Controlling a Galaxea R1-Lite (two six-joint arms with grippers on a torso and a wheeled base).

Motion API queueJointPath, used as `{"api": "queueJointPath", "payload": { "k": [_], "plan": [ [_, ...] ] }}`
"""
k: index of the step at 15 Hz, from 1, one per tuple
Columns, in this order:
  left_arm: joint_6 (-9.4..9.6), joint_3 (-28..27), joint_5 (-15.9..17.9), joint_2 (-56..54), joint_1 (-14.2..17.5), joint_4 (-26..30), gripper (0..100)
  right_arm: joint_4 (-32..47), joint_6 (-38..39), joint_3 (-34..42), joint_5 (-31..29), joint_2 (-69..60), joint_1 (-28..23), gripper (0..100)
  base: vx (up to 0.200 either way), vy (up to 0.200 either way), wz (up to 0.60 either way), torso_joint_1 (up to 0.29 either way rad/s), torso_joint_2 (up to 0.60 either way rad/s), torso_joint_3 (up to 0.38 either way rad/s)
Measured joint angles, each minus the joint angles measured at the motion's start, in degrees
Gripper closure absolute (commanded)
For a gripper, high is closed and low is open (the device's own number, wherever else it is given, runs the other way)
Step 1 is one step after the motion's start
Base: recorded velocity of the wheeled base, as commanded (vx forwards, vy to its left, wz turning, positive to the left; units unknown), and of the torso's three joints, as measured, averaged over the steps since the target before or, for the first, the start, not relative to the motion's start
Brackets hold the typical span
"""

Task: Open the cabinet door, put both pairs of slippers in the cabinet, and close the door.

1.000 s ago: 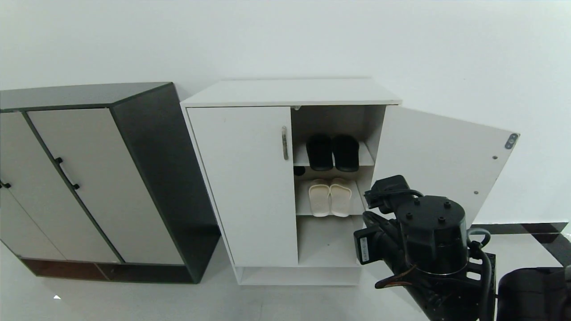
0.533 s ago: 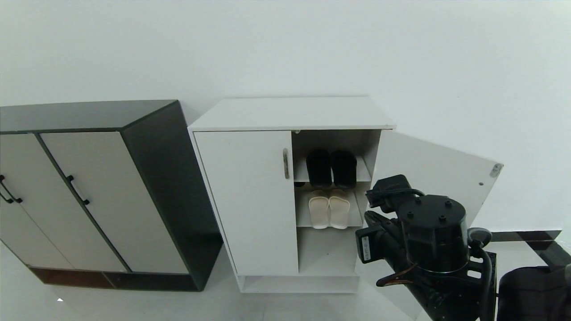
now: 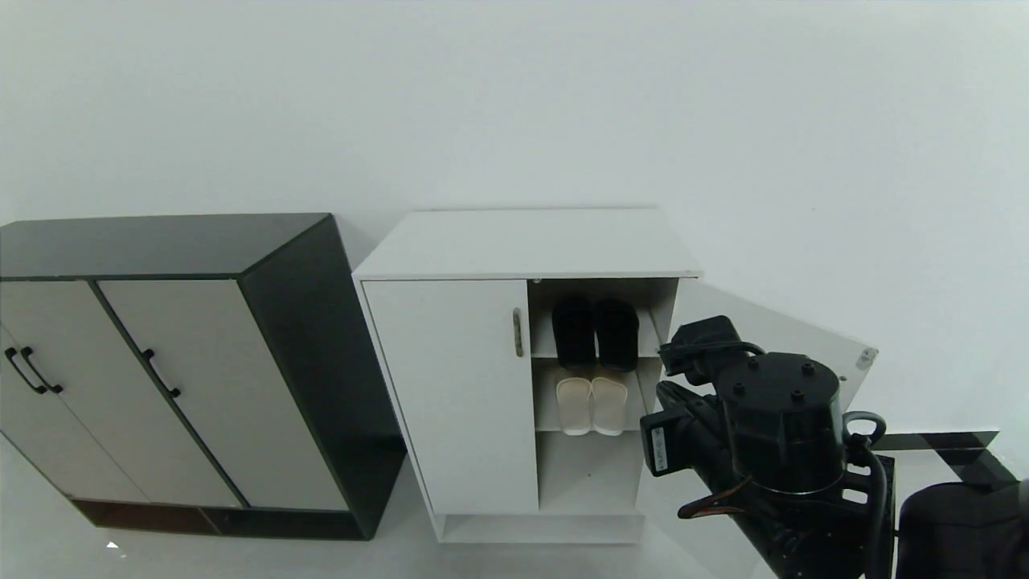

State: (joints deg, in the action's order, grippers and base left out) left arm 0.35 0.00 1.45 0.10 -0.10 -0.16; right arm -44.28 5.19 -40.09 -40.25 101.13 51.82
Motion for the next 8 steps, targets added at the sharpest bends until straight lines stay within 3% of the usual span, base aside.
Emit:
{"api": "queueJointPath", "payload": {
  "k": [5, 8],
  "plan": [
    [0.00, 0.00, -0.01, 0.00, 0.00, -0.05, 100, -0.77, -1.15, 1.23, 0.11, -0.06, 0.05, 100, 0.000, 0.000, 0.00, 0.233, -0.53, -0.304],
    [-0.02, 0.00, -0.01, 0.00, 0.00, 0.00, 100, -1.73, -2.05, 2.00, 0.24, -0.04, 0.10, 100, 0.000, 0.000, 0.00, 0.064, -0.13, -0.074]
  ]
}}
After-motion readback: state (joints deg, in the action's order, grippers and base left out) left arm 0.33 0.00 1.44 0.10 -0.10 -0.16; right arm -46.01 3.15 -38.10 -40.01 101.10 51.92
